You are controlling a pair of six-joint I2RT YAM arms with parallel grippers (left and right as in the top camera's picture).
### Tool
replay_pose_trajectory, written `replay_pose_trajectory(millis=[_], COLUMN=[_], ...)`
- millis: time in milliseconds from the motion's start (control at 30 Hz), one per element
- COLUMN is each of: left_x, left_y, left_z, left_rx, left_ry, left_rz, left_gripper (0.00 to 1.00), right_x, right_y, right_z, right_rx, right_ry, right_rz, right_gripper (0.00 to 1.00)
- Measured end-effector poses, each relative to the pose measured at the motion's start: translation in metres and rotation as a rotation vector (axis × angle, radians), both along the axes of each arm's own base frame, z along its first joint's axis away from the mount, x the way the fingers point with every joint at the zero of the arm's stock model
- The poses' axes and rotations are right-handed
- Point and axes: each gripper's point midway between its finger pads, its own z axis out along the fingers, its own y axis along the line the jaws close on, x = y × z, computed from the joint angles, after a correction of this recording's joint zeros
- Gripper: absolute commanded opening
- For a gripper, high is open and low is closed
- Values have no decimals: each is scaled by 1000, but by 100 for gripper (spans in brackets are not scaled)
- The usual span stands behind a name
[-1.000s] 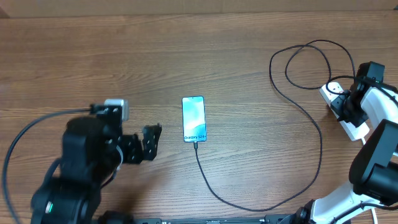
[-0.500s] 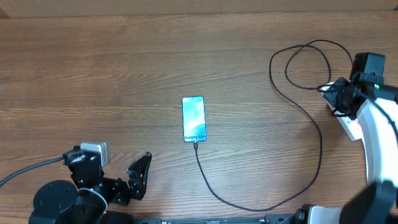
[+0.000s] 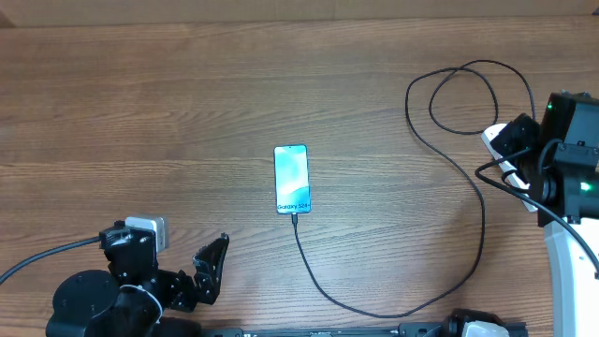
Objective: Plug charger to phone and switch on socket
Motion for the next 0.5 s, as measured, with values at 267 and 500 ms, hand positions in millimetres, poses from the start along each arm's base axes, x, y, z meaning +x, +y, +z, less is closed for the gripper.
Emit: replay_pose_trajectory(millis=[267, 500], left_x=[-41, -98], left_y=[0, 13], left_z=[27, 47], left_rx=[22, 13], left_ry=[-234, -499], left_rz=[-79, -66], left_gripper=[100, 100], right_x=[-2, -1], right_y=[3, 8], right_z=[-4, -2], right_rx=[16, 42], right_ry=[15, 4], right_rz=[6, 27], right_gripper=[4, 4])
